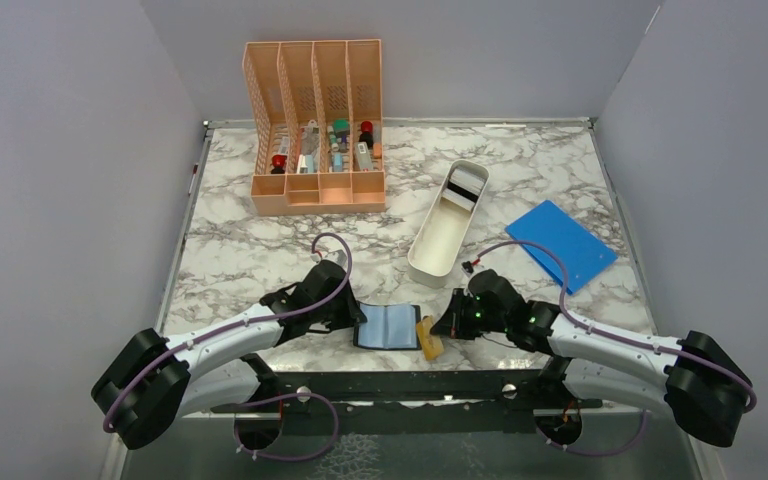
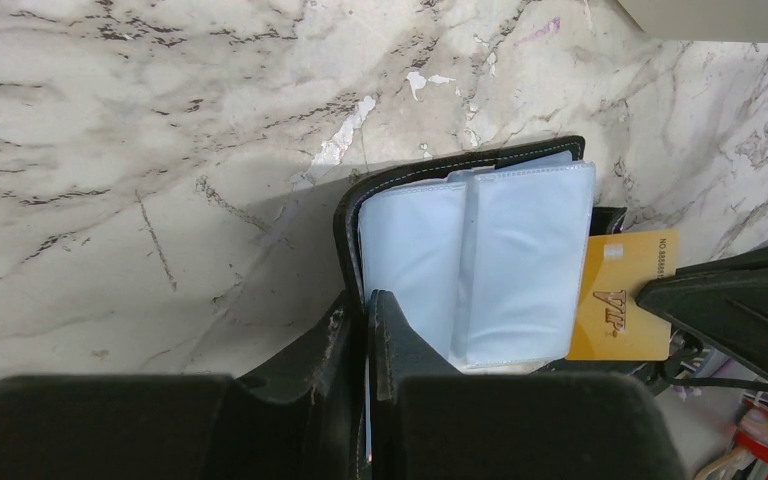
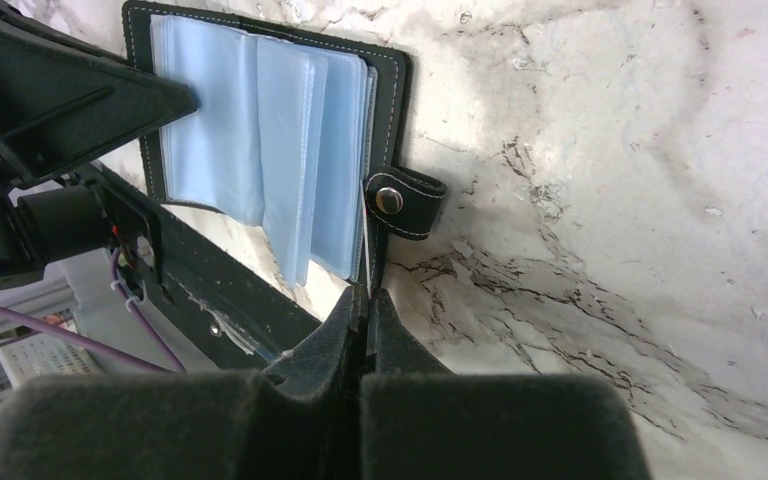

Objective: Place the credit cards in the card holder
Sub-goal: Insert the credit card into the card holder.

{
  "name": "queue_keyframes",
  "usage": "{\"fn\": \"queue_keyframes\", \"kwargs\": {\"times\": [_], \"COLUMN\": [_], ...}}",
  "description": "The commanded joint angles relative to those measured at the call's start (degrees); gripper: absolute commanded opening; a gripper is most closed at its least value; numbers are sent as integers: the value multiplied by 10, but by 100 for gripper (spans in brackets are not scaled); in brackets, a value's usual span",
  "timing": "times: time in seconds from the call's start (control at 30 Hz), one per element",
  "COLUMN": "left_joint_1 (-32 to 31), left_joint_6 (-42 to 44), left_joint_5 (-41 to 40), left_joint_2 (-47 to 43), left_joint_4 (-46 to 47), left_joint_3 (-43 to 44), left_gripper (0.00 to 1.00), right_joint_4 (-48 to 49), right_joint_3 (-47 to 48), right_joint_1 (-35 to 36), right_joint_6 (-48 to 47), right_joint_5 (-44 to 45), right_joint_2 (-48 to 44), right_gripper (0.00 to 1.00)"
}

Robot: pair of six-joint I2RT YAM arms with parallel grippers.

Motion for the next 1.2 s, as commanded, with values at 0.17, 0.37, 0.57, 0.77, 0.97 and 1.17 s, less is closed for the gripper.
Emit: {"fn": "queue_keyframes", "kwargs": {"times": [0.17, 0.37, 0.57, 0.77, 0.97, 1.17], "left_joint_1": [1, 1, 1, 1, 1, -1], "left_joint_6": [7, 7, 6, 5, -7, -38], "left_joint_5": [-6, -1, 13, 17, 35, 80], "left_joint_2": [-2, -1, 0, 0, 0, 6], "left_joint_4": [-4, 1, 13, 17, 46, 108], "left_joint_3": [6, 5, 3, 1, -9, -32], "left_gripper": [12, 12, 12, 12, 12, 12], "right_joint_4": [-1, 37, 47, 39, 108, 161], "right_joint_3": [4, -9, -9, -4, -18, -21], "right_joint_1": [3, 3, 3, 3, 3, 3], "right_joint_6": [-2, 1, 6, 5, 11, 23], "right_joint_5": [28, 5, -3, 4, -34, -48], "right_joint_2": [1, 7, 14, 22, 21, -4], "right_gripper": [1, 1, 1, 1, 1, 1]}}
